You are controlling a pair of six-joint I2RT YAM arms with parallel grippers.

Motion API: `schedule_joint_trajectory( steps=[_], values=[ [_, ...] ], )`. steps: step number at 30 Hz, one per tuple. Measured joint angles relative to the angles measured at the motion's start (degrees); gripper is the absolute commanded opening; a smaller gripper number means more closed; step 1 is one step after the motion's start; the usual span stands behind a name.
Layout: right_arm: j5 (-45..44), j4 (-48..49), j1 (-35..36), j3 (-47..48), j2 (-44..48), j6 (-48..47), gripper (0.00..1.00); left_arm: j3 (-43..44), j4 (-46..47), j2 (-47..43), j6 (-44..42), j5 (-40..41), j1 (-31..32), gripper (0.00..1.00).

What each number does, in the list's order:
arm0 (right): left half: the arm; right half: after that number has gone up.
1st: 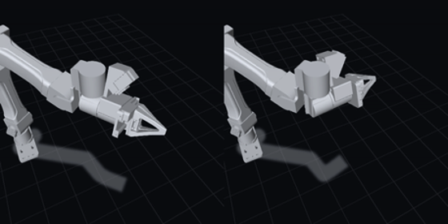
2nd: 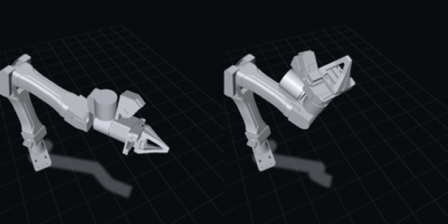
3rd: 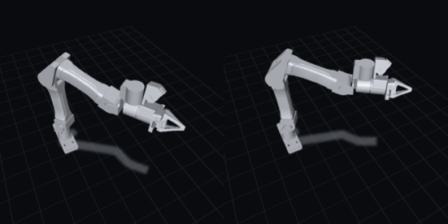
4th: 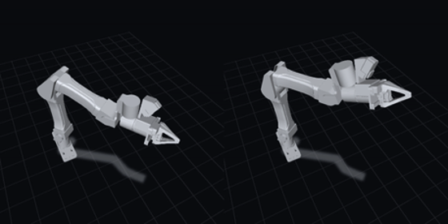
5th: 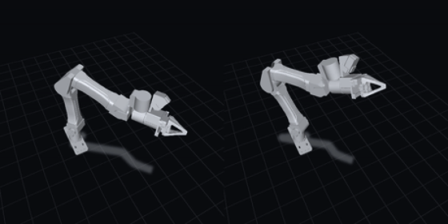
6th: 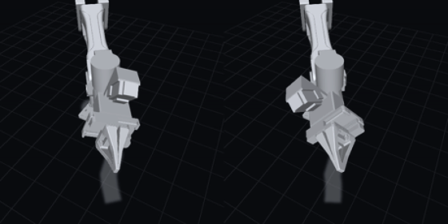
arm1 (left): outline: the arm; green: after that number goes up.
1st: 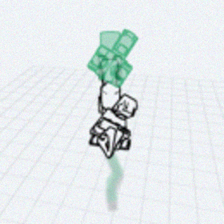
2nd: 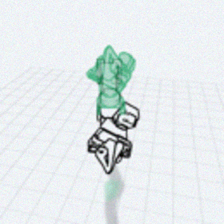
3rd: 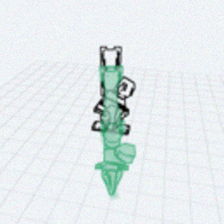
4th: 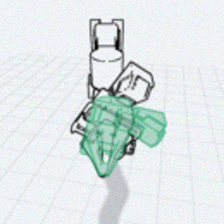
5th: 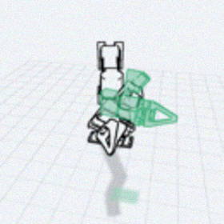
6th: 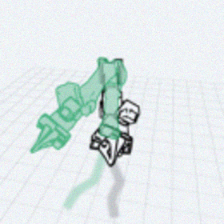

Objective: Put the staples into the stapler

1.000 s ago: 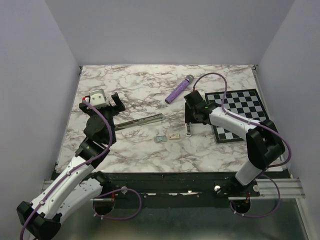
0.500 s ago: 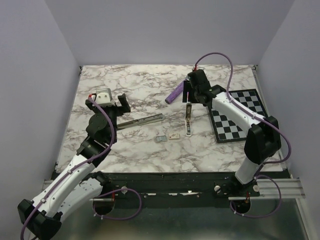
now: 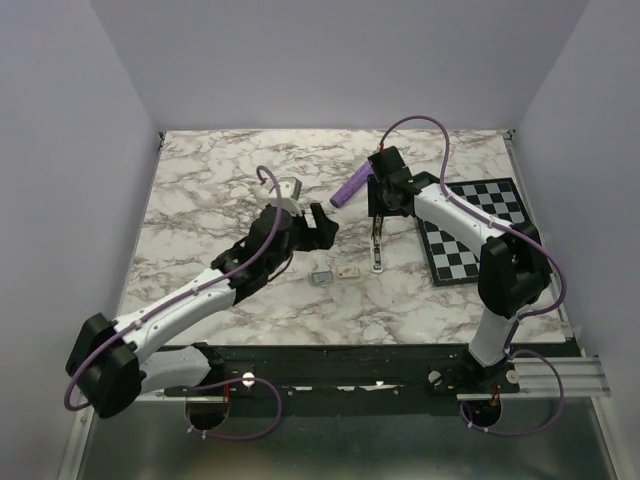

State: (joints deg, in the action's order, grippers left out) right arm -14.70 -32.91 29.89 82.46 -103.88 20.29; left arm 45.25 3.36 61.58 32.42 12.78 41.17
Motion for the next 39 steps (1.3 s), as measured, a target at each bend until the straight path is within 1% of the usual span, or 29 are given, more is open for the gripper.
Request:
schedule_joint_trajectory(
  steps=[1, 2, 3, 6, 8, 12, 13, 15, 20, 23, 28, 29, 33, 34, 35, 37, 39],
  values=[
    [0.0, 0.1, 0.0, 0.0, 0.0, 0.0, 0.52, 0.0, 0.0, 2.8, 2.1, -0.9, 1.3, 0.89],
    [0.1, 0.1, 0.0, 0.0, 0.0, -0.2, 0.52, 0.2, 0.0, 5.4, 4.1, -1.7, 2.3, 0.85],
    [0.1, 0.2, 0.0, 0.0, 0.0, -0.3, 0.52, 0.5, 0.0, 8.4, 5.9, -2.4, 3.3, 0.84],
    [0.4, 0.4, 0.0, 0.0, 0.0, -0.4, 0.51, 1.8, 0.0, 15.2, 10.0, -3.7, 4.5, 0.81],
    [0.5, 0.5, 0.0, 0.0, -0.1, -0.4, 0.49, 2.8, 0.2, 18.1, 12.0, -4.3, 4.9, 0.77],
    [1.0, 1.1, 0.0, -0.2, -0.2, -0.5, 0.44, 6.0, 1.3, 23.8, 15.4, -6.0, 5.1, 0.76],
    [1.1, 1.4, 0.0, -0.4, -0.2, -0.5, 0.41, 7.1, 1.7, 25.5, 16.1, -6.8, 5.1, 0.76],
    [1.3, 1.9, 0.0, -0.8, -0.2, -0.6, 0.40, 8.7, 2.6, 28.5, 17.4, -8.3, 5.1, 0.76],
    [1.5, 3.3, 0.0, -1.4, -0.2, -0.7, 0.33, 10.5, 4.7, 35.5, 22.0, -13.0, 5.5, 0.70],
    [1.5, 4.0, 0.0, -1.7, -0.2, -0.7, 0.31, 10.5, 5.9, 38.5, 24.7, -15.1, 5.5, 0.66],
    [1.5, 4.9, 0.0, -2.4, 0.2, -0.7, 0.29, 11.4, 7.4, 43.0, 28.5, -17.9, 5.9, 0.65],
    [1.5, 5.0, 0.0, -2.5, 0.3, -0.7, 0.29, 11.8, 7.8, 43.9, 29.0, -18.4, 6.1, 0.61],
    [1.5, 5.5, 0.0, -3.3, 0.8, -0.7, 0.29, 13.2, 8.4, 45.7, 30.2, -19.4, 6.6, 0.56],
    [1.5, 5.5, 0.0, -3.4, 0.9, -0.7, 0.27, 13.5, 8.6, 46.0, 30.3, -19.6, 6.7, 0.55],
    [1.5, 5.6, 0.0, -3.5, 1.0, -0.7, 0.26, 13.9, 8.8, 46.5, 30.8, -19.8, 6.9, 0.49],
    [1.5, 6.2, 0.0, -4.0, 1.4, -0.7, 0.26, 14.2, 9.1, 47.1, 31.3, -20.0, 6.9, 0.47],
    [1.5, 6.4, 0.0, -4.7, 1.9, -0.7, 0.26, 14.3, 9.2, 47.7, 32.0, -20.0, 6.9, 0.43]
  ],
)
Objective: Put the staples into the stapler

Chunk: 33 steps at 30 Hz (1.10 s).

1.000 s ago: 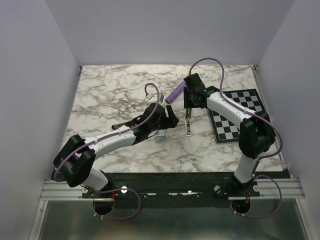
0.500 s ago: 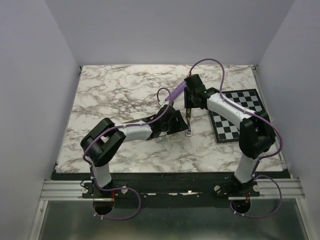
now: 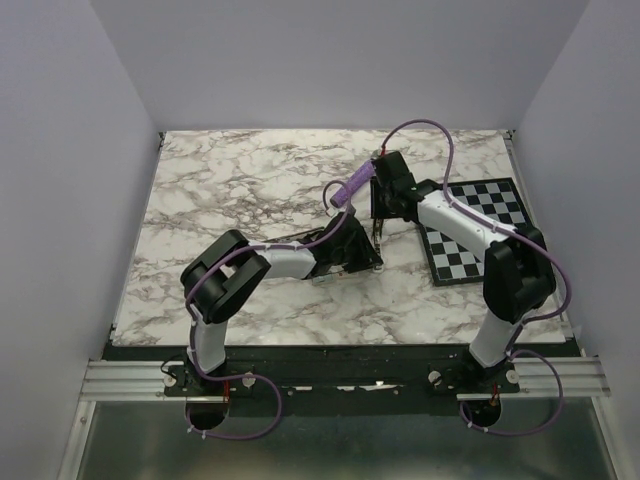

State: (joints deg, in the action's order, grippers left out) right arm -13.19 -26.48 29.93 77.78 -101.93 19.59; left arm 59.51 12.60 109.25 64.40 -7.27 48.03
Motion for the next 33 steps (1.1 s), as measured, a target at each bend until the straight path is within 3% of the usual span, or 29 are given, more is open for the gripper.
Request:
schedule_joint_trajectory(
  steps=[15, 33],
  values=[
    [0.0, 2.6, 0.6, -5.9, 5.7, 0.3, 0.20, 0.0, 0.7, 1.3, 3.6, -0.5, 0.0, 0.22],
    [-2.9, 7.5, 5.7, -19.1, 15.8, 2.3, 0.18, -0.2, 2.4, 2.2, 5.5, -1.2, 0.0, 0.21]
  ],
)
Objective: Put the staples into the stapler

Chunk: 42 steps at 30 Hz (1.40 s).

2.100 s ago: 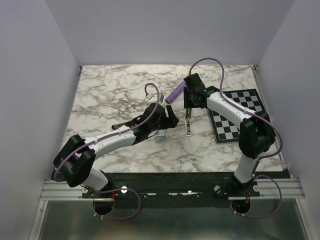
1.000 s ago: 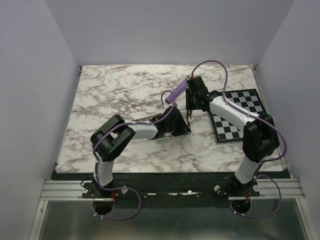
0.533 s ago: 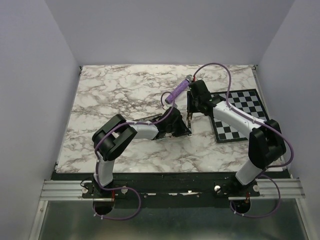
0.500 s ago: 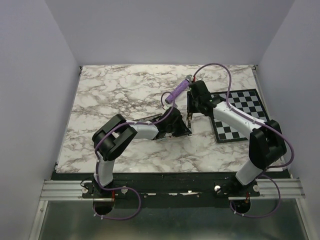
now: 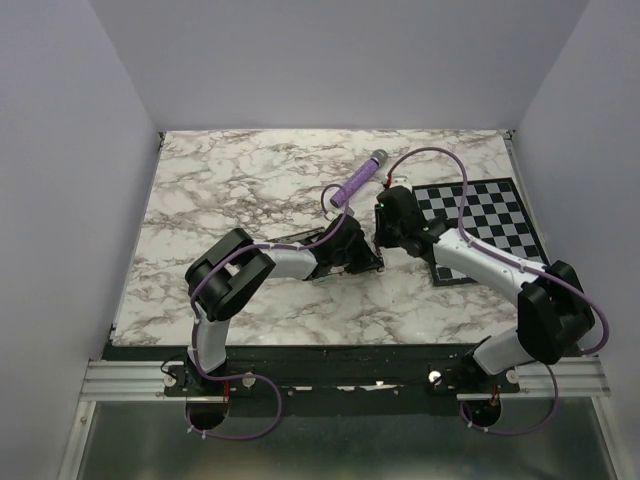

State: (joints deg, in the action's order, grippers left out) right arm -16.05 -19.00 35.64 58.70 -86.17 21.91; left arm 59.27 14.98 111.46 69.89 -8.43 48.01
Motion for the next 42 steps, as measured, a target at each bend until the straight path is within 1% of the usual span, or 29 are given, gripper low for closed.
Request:
schedule_joint_trajectory(
  steps=[10, 13, 16, 17, 19, 20, 22, 23, 27, 34, 40, 42],
  values=[
    [-2.1, 1.5, 3.4, -7.1, 3.7, 3.7, 0.18, -1.0, 1.8, 0.0, 0.1, 0.0, 0.0, 0.22],
    [-2.2, 1.4, 4.3, -8.6, 3.8, 4.5, 0.18, -2.1, 3.5, -0.2, 0.1, 0.1, 0.0, 0.24],
    [-2.3, 1.4, 4.8, -9.5, 3.8, 5.3, 0.18, -3.3, 5.5, -0.6, 0.2, 0.3, 0.0, 0.29],
    [-2.4, 1.4, 4.8, -9.6, 3.7, 5.5, 0.18, -3.7, 6.1, -0.7, 0.2, 0.3, 0.0, 0.33],
    [-2.5, 1.4, 4.9, -9.6, 3.7, 5.7, 0.18, -5.1, 7.2, -1.4, 0.2, 0.4, 0.0, 0.37],
    [-2.6, 1.5, 4.9, -9.6, 3.7, 5.7, 0.18, -5.9, 8.0, -2.1, 0.2, 0.5, 0.1, 0.41],
    [-3.0, 1.6, 4.9, -9.6, 3.7, 5.7, 0.18, -7.4, 8.9, -3.3, 0.1, 0.7, 0.2, 0.44],
    [-3.1, 1.6, 4.9, -9.6, 3.7, 5.7, 0.18, -7.8, 9.1, -3.7, 0.0, 1.2, 0.2, 0.48],
    [-3.7, 1.9, 4.9, -9.6, 3.7, 5.2, 0.19, -10.3, 10.3, -5.5, -0.2, 1.9, 0.1, 0.55],
    [-3.8, 2.3, 4.9, -9.6, 3.5, 4.2, 0.23, -16.8, 13.8, -13.2, -0.4, 3.5, 0.7, 0.61],
    [-3.4, 1.5, 4.9, -9.6, 2.1, 3.7, 0.32, -23.7, 16.1, -25.2, -1.4, 9.9, 0.8, 0.64],
    [-2.8, 0.6, 4.9, -9.5, 1.4, 3.6, 0.37, -25.6, 15.5, -29.5, -2.4, 12.8, 0.8, 0.67]
  ],
)
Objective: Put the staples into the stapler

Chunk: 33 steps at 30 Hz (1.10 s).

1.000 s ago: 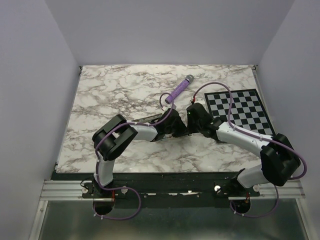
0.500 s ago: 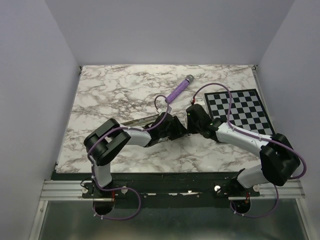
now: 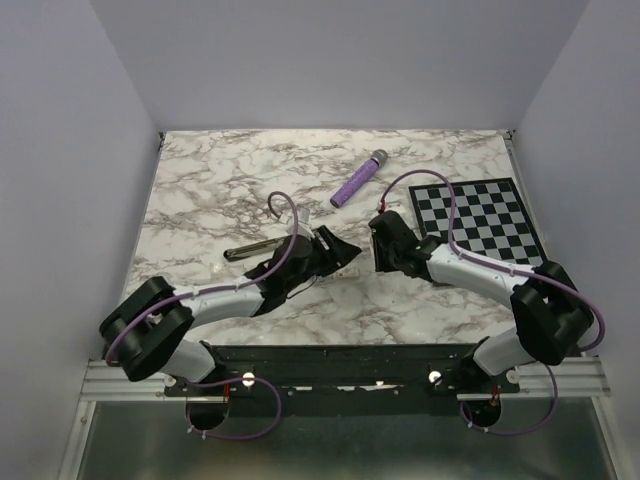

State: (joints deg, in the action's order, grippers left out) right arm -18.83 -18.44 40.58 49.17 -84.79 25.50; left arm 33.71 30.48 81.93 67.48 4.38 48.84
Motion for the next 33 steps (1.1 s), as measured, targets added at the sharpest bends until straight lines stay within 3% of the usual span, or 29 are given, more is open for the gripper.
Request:
schedule_joint_trajectory(
  steps=[9, 17, 24, 30, 33],
  values=[
    [2.2, -6.4, 0.0, 4.4, -2.7, -0.6, 0.57, 3.1, -17.2, -18.3, -11.7, 16.2, -0.5, 0.75],
    [4.7, -13.8, -0.7, 13.8, -6.4, -3.1, 0.58, 13.1, -34.4, -29.7, -25.9, 23.8, -7.6, 0.82],
    [6.4, -18.1, -2.5, 17.1, -10.3, -4.4, 0.57, 18.4, -39.5, -37.2, -39.3, 28.7, -11.3, 0.83],
    [7.0, -20.4, -3.3, 18.1, -12.2, -5.0, 0.44, 16.0, -37.6, -40.2, -48.0, 34.6, -11.5, 0.83],
    [7.6, -20.8, -3.3, 18.4, -12.8, -5.2, 0.26, 13.8, -37.0, -40.2, -50.0, 36.1, -11.7, 0.83]
  ],
)
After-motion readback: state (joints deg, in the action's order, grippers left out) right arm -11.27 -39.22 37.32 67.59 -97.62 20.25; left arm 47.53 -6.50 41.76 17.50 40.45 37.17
